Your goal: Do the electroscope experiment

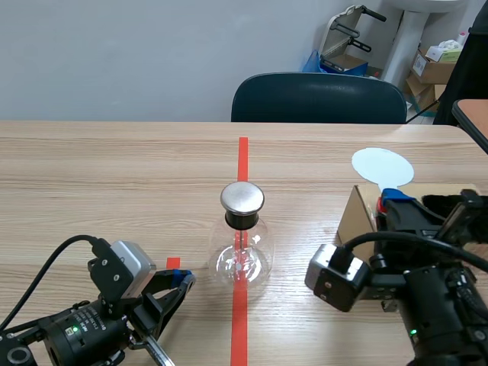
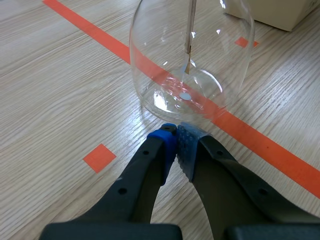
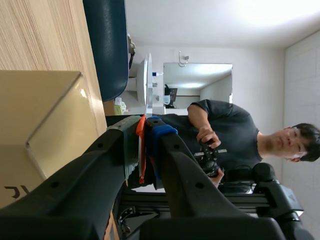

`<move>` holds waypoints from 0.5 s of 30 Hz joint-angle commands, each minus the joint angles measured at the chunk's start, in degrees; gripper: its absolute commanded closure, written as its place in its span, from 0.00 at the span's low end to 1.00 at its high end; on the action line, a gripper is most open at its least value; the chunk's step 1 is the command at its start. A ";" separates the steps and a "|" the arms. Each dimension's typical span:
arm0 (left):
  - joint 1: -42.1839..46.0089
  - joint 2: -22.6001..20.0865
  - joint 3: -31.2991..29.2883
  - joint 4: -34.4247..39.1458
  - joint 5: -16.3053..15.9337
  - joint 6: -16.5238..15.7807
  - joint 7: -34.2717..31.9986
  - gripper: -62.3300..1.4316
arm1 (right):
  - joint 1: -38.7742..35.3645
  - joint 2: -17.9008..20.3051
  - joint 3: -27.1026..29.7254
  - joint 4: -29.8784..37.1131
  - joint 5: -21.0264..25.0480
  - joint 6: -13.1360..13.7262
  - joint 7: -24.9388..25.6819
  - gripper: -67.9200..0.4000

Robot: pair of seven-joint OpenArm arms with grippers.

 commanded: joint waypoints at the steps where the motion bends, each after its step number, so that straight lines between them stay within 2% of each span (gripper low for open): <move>1: 0.00 0.28 0.15 0.98 0.22 -0.09 -0.81 0.93 | 0.48 -0.57 1.64 0.94 1.09 -0.87 1.92 0.98; 6: 0.46 -1.18 0.15 1.42 0.22 -0.15 -3.89 0.93 | -0.98 -4.90 9.22 0.90 2.16 -2.67 12.04 0.98; 11: 1.55 -5.01 0.15 4.33 0.00 -0.37 -6.73 0.81 | -2.82 -10.49 17.27 0.28 2.32 -4.46 24.81 0.98; 15: 3.48 -8.85 0.15 8.44 -0.02 -0.74 -6.82 0.72 | -3.15 -13.79 22.23 -2.56 2.56 -8.24 33.16 0.98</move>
